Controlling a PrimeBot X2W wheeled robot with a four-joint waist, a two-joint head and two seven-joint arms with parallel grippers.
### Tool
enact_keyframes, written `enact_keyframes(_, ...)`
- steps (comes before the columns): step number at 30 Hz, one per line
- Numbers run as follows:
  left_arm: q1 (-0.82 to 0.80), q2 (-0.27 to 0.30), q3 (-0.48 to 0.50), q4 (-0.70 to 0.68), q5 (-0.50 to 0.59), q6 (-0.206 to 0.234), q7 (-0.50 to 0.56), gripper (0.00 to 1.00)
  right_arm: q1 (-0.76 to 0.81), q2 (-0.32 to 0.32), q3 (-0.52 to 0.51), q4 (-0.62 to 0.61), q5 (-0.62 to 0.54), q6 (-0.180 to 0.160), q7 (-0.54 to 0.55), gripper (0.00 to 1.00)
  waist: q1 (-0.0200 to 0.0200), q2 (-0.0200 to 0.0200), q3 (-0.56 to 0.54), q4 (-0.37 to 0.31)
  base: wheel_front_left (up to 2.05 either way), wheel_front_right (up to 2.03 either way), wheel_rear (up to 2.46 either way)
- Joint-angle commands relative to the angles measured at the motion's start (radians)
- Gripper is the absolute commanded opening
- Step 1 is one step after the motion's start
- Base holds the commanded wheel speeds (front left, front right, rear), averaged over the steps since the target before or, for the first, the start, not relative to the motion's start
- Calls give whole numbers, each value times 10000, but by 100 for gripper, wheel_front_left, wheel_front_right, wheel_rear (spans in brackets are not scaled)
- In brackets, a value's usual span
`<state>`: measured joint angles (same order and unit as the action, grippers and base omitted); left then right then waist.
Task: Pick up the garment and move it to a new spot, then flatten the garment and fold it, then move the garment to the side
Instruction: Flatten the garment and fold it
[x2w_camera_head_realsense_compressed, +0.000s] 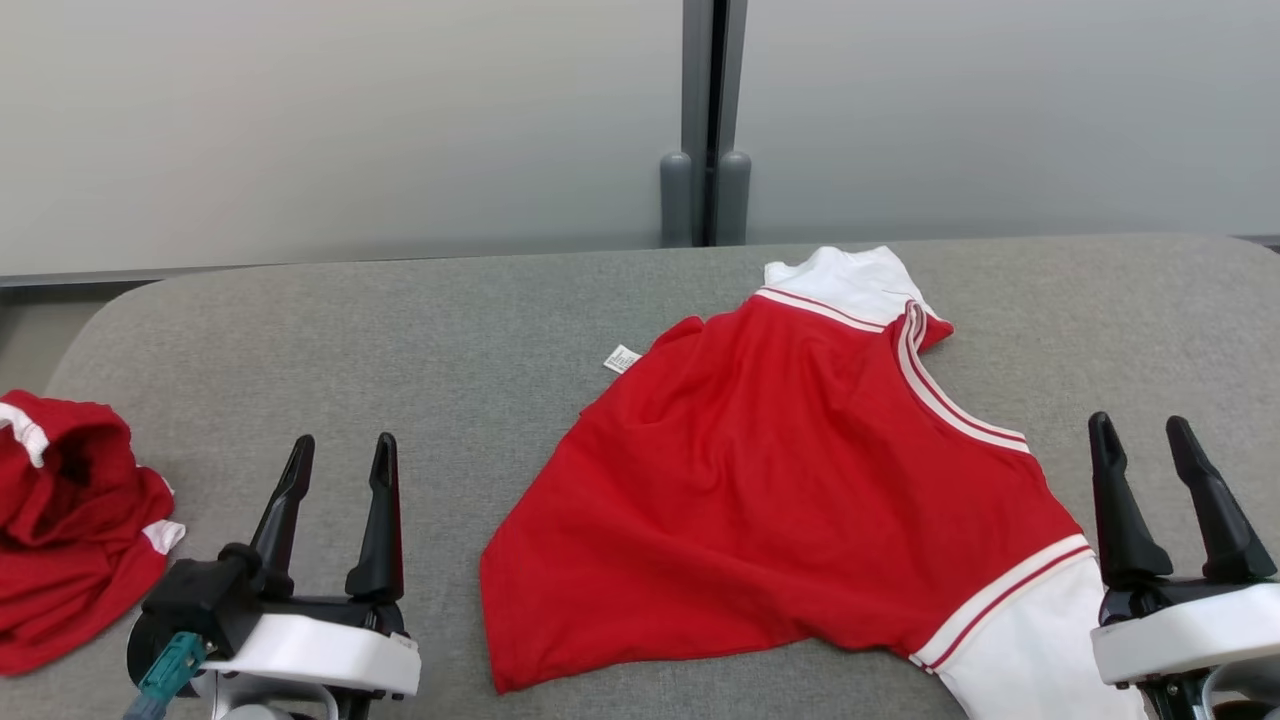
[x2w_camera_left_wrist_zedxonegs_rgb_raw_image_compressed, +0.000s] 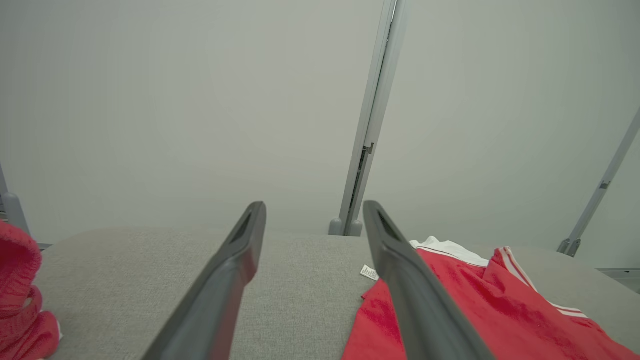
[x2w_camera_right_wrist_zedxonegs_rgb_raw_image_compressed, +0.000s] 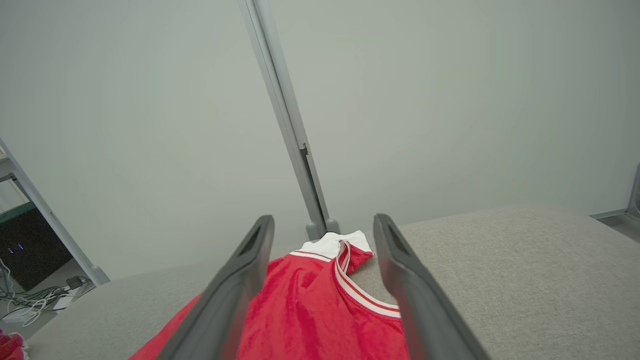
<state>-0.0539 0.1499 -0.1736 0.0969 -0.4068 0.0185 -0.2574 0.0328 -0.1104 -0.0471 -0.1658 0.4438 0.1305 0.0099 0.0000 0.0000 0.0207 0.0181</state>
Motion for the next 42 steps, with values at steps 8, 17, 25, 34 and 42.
enact_keyframes(8,418,9,306,251,337,-181,-82,100,-156,-828,870,1479,-601,6,-1302,100,0,0,-299,444,0,0,0)
enact_keyframes(17,874,-424,764,381,1082,-292,-88,100,-263,-887,1135,2726,-904,6,-2322,100,0,0,-381,613,0,0,0)
enact_keyframes(25,768,-647,966,566,1432,-548,-89,100,-495,-834,1275,3217,-983,6,-2535,100,0,0,-391,558,0,0,0)
enact_keyframes(34,679,-783,1127,655,1559,-721,-90,100,-612,-893,1234,3384,-1030,6,-2580,100,0,0,-385,387,0,0,0)
enact_keyframes(42,949,-797,995,646,1184,-882,374,100,-291,-1151,448,3233,-855,6,-1100,100,0,0,-407,322,0,0,0)
